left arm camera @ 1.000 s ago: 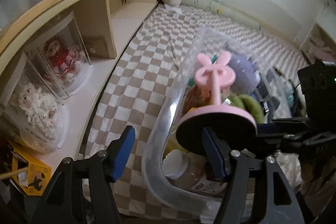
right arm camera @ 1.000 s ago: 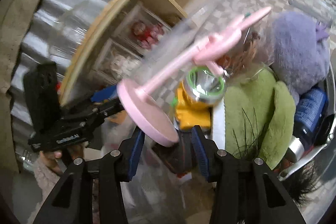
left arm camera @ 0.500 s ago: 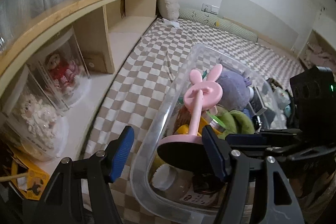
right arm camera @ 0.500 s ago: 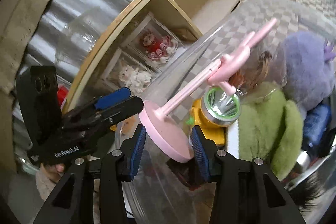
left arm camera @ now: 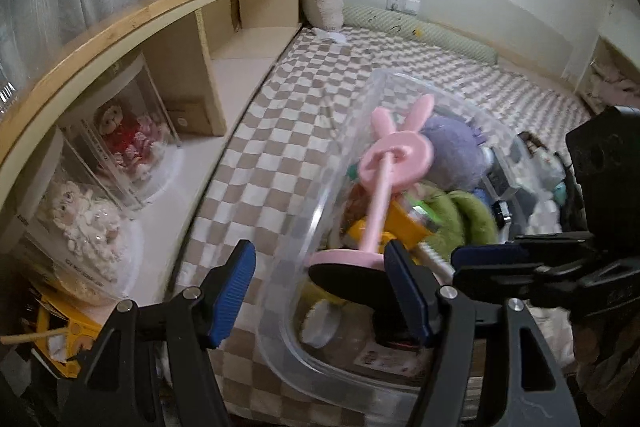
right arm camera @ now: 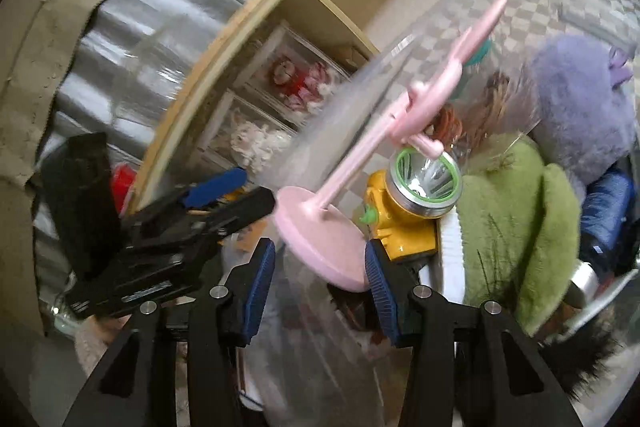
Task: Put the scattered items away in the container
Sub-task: 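Lower the pink stand into the box with the left tool while right releases the smartwatch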
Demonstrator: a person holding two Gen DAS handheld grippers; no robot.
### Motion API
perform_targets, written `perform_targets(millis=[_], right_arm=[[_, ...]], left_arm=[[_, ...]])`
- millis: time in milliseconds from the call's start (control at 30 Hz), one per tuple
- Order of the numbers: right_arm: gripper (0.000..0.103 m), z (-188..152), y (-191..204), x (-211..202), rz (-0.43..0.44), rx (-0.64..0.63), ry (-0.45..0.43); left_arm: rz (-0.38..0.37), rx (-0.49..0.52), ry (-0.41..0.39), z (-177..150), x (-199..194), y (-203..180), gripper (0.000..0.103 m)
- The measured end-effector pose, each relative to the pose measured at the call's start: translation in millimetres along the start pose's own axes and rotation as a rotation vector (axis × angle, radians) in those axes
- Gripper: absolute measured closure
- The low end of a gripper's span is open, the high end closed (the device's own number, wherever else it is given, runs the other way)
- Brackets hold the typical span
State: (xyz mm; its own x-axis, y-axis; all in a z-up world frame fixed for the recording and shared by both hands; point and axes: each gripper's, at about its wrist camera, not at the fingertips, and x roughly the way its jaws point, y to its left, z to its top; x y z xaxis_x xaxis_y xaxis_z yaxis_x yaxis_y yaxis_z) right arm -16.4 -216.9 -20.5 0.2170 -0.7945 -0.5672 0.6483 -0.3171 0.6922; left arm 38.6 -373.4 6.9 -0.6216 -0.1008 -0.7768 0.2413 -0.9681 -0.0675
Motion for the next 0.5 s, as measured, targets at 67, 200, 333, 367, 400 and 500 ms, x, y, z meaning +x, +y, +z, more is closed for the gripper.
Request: perform_targets(millis=[67,200,333,367,400,500], right_arm=[[0.054,-3,8,-20,-0.016,-0.037,-0.025],[0.017,-13,18,-53,-0.06,-0.081,-0.087],[0.0,-23,28,-84,-0.076,-0.118,-0.178],[0.0,-25,31,-92,-0.086,-0.131,-0.184],[0.0,-25,33,-97,-0.096,-0.142,-0.193],[0.0,-30,40,-114,-0.135,-0.18,-0.226]], left_arm=[[-0.021,-0.007,-0.017,2,-9,-7,0.037],[-0.045,-0.015,-0.063,5,-27,-23,0.019],[-0.049,-0.038,-0.153,4,-51,-41,0.001],[-0.052,-0.042,-0.168,4,-56,-46,0.0],[-0.055,-0.044,-0.18,4,-62,-51,0.0],[-0.052,-0.031,-0.202,2,-74,-68,0.0]])
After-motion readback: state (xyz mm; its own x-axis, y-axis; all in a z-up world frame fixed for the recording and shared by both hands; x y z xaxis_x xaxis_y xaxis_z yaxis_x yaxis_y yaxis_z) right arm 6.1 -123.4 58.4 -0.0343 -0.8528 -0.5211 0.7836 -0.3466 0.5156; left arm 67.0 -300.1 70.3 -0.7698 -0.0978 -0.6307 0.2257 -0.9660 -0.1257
